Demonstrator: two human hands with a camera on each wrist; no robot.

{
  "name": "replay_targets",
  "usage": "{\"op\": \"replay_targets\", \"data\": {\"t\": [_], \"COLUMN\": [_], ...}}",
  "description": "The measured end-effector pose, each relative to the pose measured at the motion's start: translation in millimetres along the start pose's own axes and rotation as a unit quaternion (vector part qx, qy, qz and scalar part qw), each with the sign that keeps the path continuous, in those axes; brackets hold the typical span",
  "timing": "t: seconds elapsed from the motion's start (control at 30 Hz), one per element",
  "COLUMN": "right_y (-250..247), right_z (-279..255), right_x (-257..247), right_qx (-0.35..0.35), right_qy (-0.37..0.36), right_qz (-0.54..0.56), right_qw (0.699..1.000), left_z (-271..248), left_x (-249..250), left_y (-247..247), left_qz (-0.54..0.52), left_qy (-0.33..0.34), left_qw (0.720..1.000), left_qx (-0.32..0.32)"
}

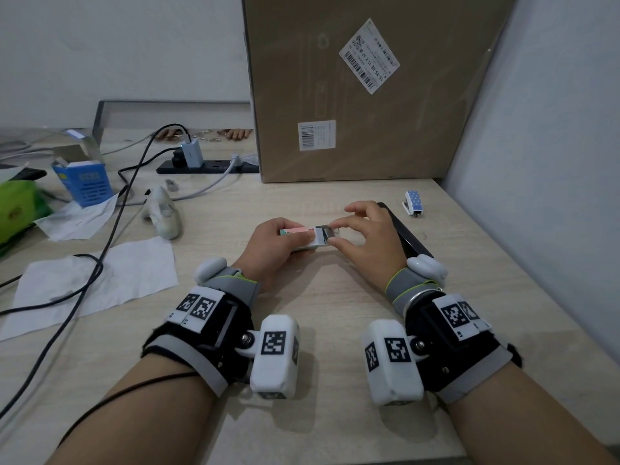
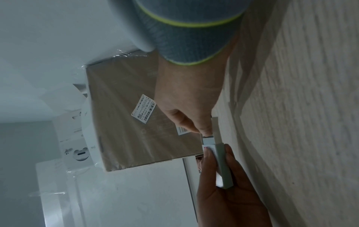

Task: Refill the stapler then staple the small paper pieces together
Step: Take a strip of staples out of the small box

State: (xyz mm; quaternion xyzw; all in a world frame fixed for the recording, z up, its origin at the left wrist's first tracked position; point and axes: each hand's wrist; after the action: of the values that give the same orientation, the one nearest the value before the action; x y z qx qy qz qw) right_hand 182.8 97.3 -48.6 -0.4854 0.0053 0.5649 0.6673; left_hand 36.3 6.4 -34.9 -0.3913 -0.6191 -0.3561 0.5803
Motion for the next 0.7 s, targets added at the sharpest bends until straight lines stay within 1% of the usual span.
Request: {"op": "replay_targets", "data": {"t": [0.27, 0.37, 0.6, 0.7], "right_y": [0.9, 0.6, -2.9, -3.4], "right_z": [0.2, 0.5, -1.3, -1.7], "right_x": [0.9, 0.6, -5.7, -6.3], "right_qx": [-0.020, -0.022, -0.020, -0.025], "right_qy": [-0.006, -0.016, -0.021, -0.013], "right_qz": [-0.033, -0.024, 0.015, 0.033], "right_qw": [0.999, 0.999, 0.999, 0.999], "left_z": [-2.2, -3.2, -3.4, -3.6], "left_x": [1.5, 2.9, 2.4, 2.3], "left_y": [2.3, 2.8, 1.1, 1.1], "left_qz": [0.047, 0.065, 0.065, 0.071], "left_qy": [0.016, 0.025, 0.030, 0.031], "left_qw": [0.999, 0.997, 0.997, 0.996], "left_qx": [0.009, 0.014, 0.030, 0.038]}}
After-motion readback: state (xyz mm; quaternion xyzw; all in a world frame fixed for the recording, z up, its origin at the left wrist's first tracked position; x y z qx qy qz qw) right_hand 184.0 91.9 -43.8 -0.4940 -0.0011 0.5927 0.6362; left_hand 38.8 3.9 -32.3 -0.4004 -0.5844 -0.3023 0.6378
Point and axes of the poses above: each hand's wrist, its own z-axis towards the middle knuckle, its own y-axis out of the palm, x = y × z, and after that the axes turned 3 degrees about -x, right-handed
